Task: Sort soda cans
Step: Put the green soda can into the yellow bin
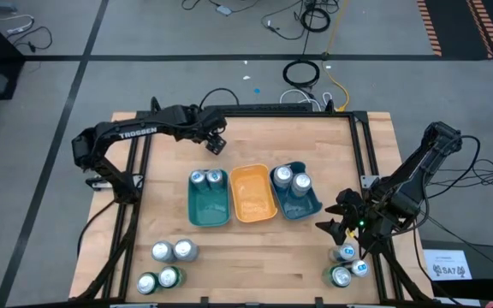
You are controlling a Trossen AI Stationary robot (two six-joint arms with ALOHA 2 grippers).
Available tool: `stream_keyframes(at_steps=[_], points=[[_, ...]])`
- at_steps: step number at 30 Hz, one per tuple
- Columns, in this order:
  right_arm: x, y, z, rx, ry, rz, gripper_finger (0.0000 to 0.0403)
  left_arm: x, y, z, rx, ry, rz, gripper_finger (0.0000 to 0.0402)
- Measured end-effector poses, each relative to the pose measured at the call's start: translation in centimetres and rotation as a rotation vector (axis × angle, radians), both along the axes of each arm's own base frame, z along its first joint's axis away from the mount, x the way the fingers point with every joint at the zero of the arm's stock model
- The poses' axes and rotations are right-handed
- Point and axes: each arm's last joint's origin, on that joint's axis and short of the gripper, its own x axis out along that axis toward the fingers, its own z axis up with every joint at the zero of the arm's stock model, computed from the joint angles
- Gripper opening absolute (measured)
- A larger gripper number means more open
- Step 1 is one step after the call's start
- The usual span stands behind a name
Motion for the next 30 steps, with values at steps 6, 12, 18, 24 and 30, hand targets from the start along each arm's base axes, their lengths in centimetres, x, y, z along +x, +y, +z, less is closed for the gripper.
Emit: stream_keyframes(at_steps=[6, 12, 18, 24, 30], points=[[0.0, 0.0, 0.0, 0.001, -0.001, 0.0, 0.0345, -0.2, 0.5, 0.0, -0.01, 0.002, -0.006, 0.0318], [0.0, 0.0, 0.0, 0.004, -0.001, -0.003, 0.0345, -0.1, 0.5, 0.0, 0.008, 0.016, -0.05, 0.0318], [0.0, 0.0, 0.0, 0.022, -0.005, -0.019, 0.0345, 0.3, 1.1, 0.4, 0.13, -0.031, 0.044, 0.0318], [0.0, 0.0, 0.0, 0.04, -0.008, -0.035, 0.0345, 0.3, 1.1, 0.4, 0.144, -0.043, 0.075, 0.0318], [0.0, 0.0, 0.0, 0.051, -0.01, -0.048, 0.0345, 0.4, 1.9, 0.6, 0.153, -0.113, 0.147, 0.0318]])
